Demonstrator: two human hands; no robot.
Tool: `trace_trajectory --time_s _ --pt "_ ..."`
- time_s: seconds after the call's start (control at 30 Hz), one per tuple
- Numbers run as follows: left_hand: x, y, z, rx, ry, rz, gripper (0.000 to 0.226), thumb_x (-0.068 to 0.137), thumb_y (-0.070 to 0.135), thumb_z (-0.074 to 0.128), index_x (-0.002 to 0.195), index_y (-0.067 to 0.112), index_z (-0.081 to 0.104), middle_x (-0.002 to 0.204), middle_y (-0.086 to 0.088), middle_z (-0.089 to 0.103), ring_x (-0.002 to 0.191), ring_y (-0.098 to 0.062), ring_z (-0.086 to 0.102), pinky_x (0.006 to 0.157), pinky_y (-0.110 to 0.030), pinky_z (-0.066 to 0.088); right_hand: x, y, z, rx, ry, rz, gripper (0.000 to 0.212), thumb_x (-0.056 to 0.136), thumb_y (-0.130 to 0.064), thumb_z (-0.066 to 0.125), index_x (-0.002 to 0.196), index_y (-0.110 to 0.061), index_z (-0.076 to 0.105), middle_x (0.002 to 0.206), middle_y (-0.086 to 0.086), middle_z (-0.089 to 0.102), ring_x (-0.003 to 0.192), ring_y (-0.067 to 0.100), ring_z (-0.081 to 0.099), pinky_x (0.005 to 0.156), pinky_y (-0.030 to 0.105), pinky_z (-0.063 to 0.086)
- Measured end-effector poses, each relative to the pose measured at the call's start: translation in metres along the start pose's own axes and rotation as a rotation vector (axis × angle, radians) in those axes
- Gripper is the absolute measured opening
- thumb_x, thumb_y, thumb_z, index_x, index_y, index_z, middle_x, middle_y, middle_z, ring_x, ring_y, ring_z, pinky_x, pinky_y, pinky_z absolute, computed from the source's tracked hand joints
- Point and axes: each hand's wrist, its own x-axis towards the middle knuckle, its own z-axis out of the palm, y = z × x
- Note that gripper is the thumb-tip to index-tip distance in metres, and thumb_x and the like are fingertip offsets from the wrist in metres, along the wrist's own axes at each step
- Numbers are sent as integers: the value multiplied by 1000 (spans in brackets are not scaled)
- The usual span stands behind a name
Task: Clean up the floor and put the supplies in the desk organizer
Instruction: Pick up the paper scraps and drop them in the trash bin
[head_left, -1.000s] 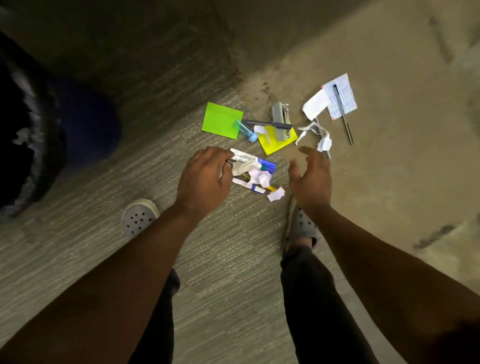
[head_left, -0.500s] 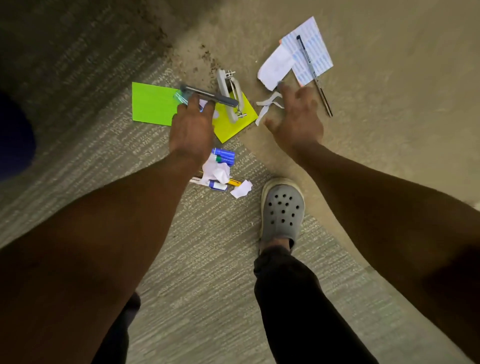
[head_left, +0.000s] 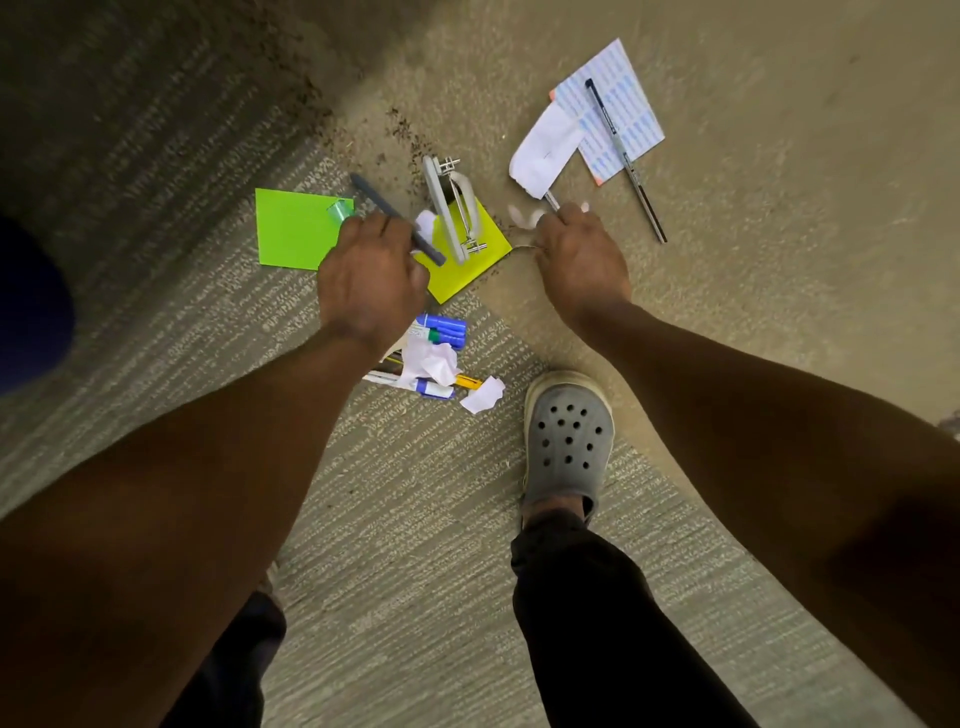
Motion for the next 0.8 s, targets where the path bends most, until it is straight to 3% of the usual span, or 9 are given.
trace_trajectory --time_s 0.13,0.27,0.37,0.43,0.53,0.63,0.7,0.8 --pt "-31 8 -3 -196 66 -74 9 80 18 54 88 13 58 77 -13 62 87 -34 54 59 -38 42 -8 -1 -4 244 79 121 17 91 -5 49 107 -3 56 109 19 61 99 35 58 77 37 43" --pt "-53 10 -6 -395 23 -123 9 84 12 51 92 9 56 85 -13 65 84 -34 59 66 -41 46 -13 -3 -10 410 152 206 9 87 -2 47 94 -3 53 91 20 63 83 37 60 69 38 41" --pt "-60 7 -10 -470 -15 -170 38 84 1 46 119 12 56 97 -18 66 85 -36 60 72 -41 48 -11 -2 -18 500 207 224 16 82 0 43 94 -2 54 76 14 60 67 30 52 60 29 30" --pt "-64 3 -12 -494 -33 -181 48 81 -1 41 124 8 58 106 -21 66 92 -35 61 79 -37 46 -2 -2 -24 485 250 256 16 85 -3 41 90 -2 56 72 16 59 63 27 46 56 26 21" --pt "-68 -7 -12 -474 -73 -248 37 79 4 40 105 1 66 101 -23 66 91 -36 60 77 -36 43 21 -4 -34 382 293 351 21 89 -10 35 82 -3 54 79 21 63 65 29 45 57 28 19" --pt "-66 -17 -10 -460 -73 -330 17 85 0 45 86 -1 62 86 -23 66 79 -35 59 65 -35 40 44 -7 -42 449 317 460 19 87 -21 36 73 -11 45 75 12 61 69 23 47 56 24 20" --pt "-64 -22 -9 -428 -59 -340 20 88 4 43 81 -4 61 82 -24 65 75 -36 58 63 -39 41 57 -7 -42 399 292 457 30 88 -38 41 89 -10 53 87 9 65 85 28 58 67 25 33" --pt "-61 -29 -7 -394 -28 -361 32 86 18 37 80 -4 59 84 -26 64 76 -37 58 67 -44 42 70 -10 -40 296 238 456 69 81 -63 51 119 -6 49 115 11 64 110 31 59 92 35 44"
